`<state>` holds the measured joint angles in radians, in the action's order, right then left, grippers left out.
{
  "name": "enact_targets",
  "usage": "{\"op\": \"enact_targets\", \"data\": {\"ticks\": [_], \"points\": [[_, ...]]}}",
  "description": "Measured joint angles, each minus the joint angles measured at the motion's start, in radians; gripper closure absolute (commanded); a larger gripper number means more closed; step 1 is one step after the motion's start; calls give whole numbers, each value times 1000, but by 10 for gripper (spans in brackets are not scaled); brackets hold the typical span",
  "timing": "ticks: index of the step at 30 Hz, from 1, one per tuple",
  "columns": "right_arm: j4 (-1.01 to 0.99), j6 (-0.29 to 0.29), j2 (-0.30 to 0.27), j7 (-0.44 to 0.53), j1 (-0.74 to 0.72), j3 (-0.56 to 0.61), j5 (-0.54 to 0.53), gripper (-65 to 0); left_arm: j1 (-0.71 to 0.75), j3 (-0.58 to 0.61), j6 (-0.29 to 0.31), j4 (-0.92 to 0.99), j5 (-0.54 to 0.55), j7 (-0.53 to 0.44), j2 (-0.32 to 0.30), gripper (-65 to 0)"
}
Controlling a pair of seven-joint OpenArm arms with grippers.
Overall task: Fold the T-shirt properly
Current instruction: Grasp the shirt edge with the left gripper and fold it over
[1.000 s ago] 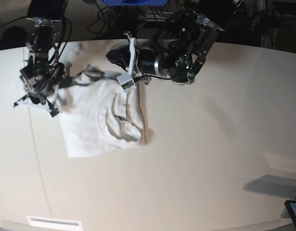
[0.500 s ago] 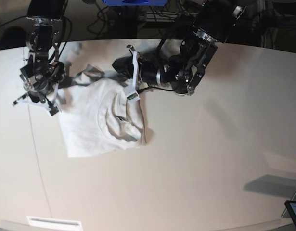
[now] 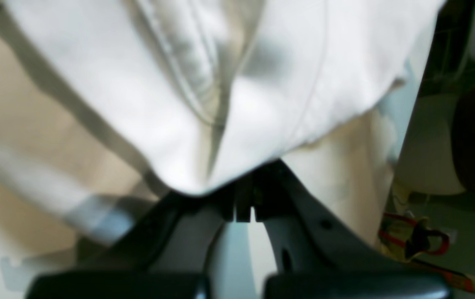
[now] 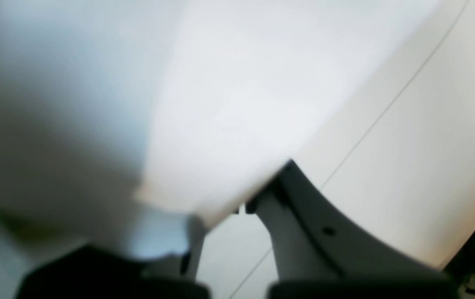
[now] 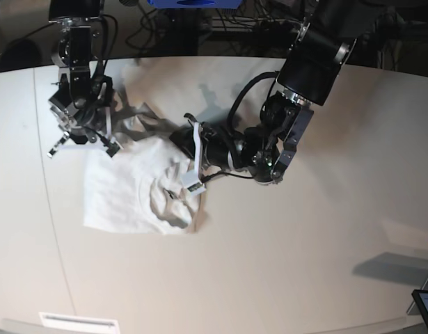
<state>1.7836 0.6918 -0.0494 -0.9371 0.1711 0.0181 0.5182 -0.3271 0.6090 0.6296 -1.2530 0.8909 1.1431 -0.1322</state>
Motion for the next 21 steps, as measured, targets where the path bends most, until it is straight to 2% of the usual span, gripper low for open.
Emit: {"op": "enact_targets", "data": {"ticks": [7, 12, 16, 21], "points": [[21, -8, -7, -3, 21, 131, 21, -10, -105, 8, -1, 132, -4, -84, 11, 0], [60, 11, 0, 16, 26, 273, -21, -10, -192, 9, -2, 235, -4, -156, 13, 0], [60, 14, -1, 9, -13, 371, -18, -10, -256, 9, -2, 325, -5, -245, 13, 0], [60, 15, 0, 20, -58, 454, -22, -10, -300, 6, -4, 401, -4, -372, 46, 0]]}}
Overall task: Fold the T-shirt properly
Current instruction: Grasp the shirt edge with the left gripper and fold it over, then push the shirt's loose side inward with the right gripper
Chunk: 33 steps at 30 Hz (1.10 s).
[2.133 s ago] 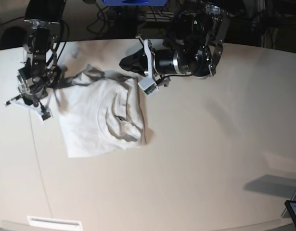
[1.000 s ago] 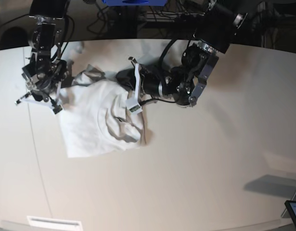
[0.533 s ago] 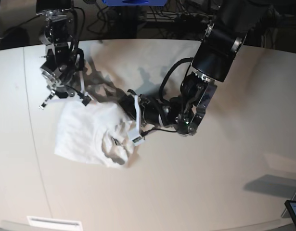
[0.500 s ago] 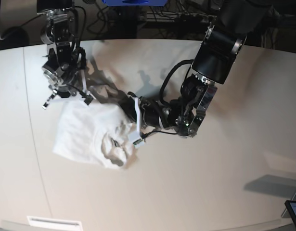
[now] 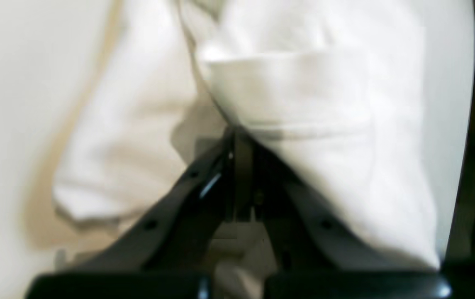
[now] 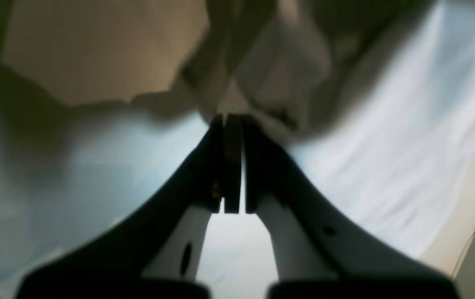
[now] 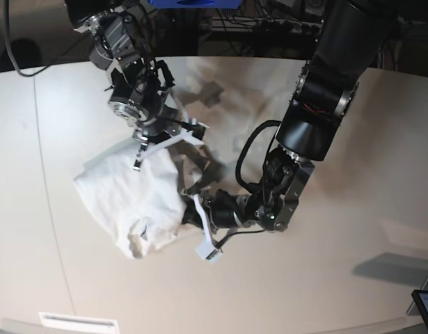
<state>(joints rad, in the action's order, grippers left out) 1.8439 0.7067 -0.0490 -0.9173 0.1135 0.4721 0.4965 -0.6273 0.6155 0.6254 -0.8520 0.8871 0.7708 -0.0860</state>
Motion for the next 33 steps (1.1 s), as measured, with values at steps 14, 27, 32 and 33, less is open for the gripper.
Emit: {"op": "enact_targets", "data": {"ticks": [14, 27, 32, 33], "points": [[16, -1, 28, -56, 57, -274, 91, -10, 136, -290, 0, -183, -3, 18, -174, 0], [135, 0, 84, 109, 15, -424, 95, -10, 432, -640, 1, -637, 3, 166, -205, 0], [135, 0, 135, 183, 20, -426, 24, -10, 486, -637, 3, -645, 3, 165, -214, 0], [135, 1, 135, 189, 20, -425, -30, -10, 494, -638, 3, -645, 0, 168, -219, 0]]}}
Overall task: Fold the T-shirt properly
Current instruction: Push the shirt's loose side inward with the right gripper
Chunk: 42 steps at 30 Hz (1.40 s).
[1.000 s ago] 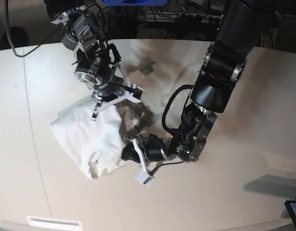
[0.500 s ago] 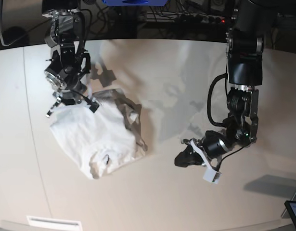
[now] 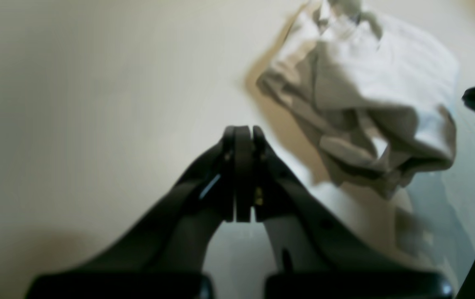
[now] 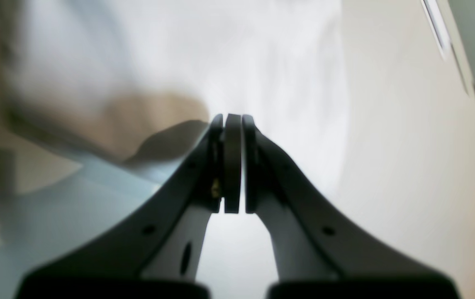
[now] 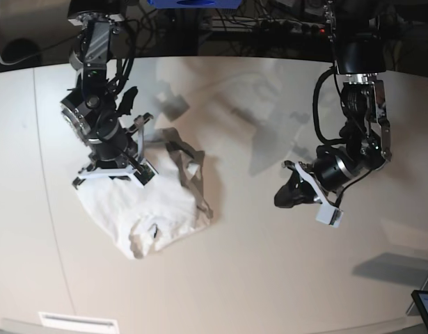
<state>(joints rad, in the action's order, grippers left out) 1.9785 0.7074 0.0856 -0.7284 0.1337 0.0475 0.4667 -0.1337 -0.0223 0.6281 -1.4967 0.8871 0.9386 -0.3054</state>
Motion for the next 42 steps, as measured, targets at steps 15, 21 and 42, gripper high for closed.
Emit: {"op": "enact_targets", "data": {"ticks": [15, 21, 42], "points": [[-37, -15, -72, -132, -19, -108, -969, -10, 38, -1, 0, 0, 0, -7, -18, 0], [-266, -17, -122, -145, -93, -108, -1155, -10, 48, -2, 0, -1, 3, -8, -19, 0], [-707, -18, -187, -132, -172, -100, -1349, -9, 73, -1, 0, -2, 0, -5, -19, 0]]}}
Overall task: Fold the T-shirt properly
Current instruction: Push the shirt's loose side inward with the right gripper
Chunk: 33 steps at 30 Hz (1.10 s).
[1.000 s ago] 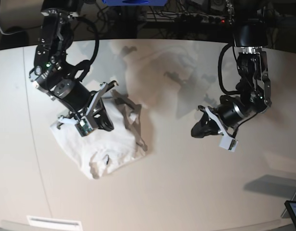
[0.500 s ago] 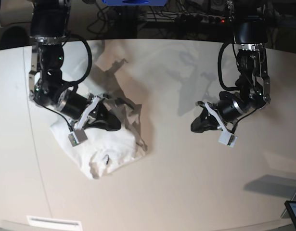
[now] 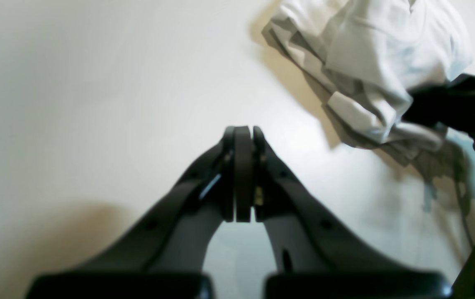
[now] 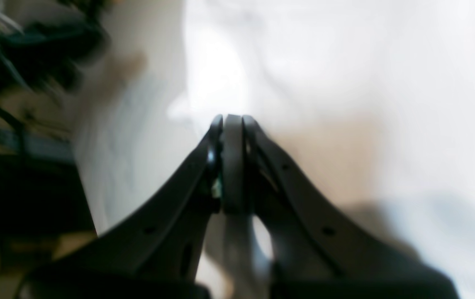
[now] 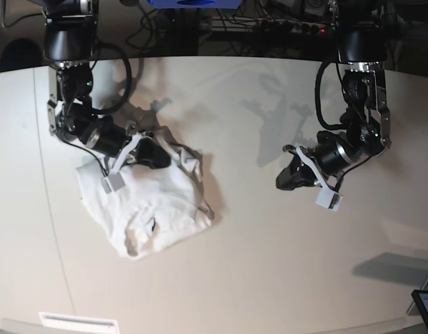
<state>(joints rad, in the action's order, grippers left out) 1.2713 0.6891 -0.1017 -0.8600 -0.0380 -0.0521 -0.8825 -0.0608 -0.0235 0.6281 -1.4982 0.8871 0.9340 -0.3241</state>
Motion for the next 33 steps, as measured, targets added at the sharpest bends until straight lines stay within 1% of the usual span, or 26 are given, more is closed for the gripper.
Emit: {"op": "enact_targets", "data": {"ticks": [3, 5, 10, 12, 14, 15, 17, 21, 24, 25, 27, 28, 30, 31, 33], "points": [[118, -6, -7, -66, 8, -3, 21, -9, 0, 0, 0, 0, 0, 0, 0, 0], [191, 0, -7, -85, -5, -5, 6, -9, 0, 0, 0, 0, 2, 0, 0, 0], [258, 2, -2, -127, -51, -5, -1, -9, 0, 0, 0, 0, 3, 0, 0, 0], [252, 2, -2, -141, -62, -5, 4, -9, 0, 0, 0, 0, 3, 0, 0, 0], [208, 2, -2, -132, -93, -5, 5, -9, 0, 0, 0, 0, 4, 0, 0, 0], [171, 4, -2, -125, -113, -5, 3, -9, 0, 0, 0, 0, 3, 0, 0, 0], [79, 2, -6, -78, -145, -5, 1, -9, 1, 0, 0, 0, 3, 1, 0, 0], [-89, 4, -33, -68, -158, 0, 4, -9, 2, 0, 0, -1, 0, 1, 0, 0], [-139, 7, -33, -66, -175, -7, -19, -9, 2, 0, 0, -1, 3, 0, 2, 0], [-150, 6, -33, -65, -178, -7, -51, -9, 3, 0, 0, -1, 3, 1, 2, 0], [-158, 6, -34, -75, -175, -7, -119, -9, 3, 0, 0, -1, 3, 1, 2, 0], [-158, 6, -37, -98, -175, -7, -142, -9, 3, 0, 0, -1, 3, 0, 2, 0], [-108, -5, -45, -152, -179, -6, -127, -9, 3, 1, 0, -1, 3, 0, 2, 0], [-63, -8, -48, -156, -180, -6, -119, -9, 3, 1, 0, -1, 1, 1, 2, 0], [45, -5, -53, -151, -187, -6, -135, -9, 3, 1, 0, -1, 3, 1, 0, 0]]}}
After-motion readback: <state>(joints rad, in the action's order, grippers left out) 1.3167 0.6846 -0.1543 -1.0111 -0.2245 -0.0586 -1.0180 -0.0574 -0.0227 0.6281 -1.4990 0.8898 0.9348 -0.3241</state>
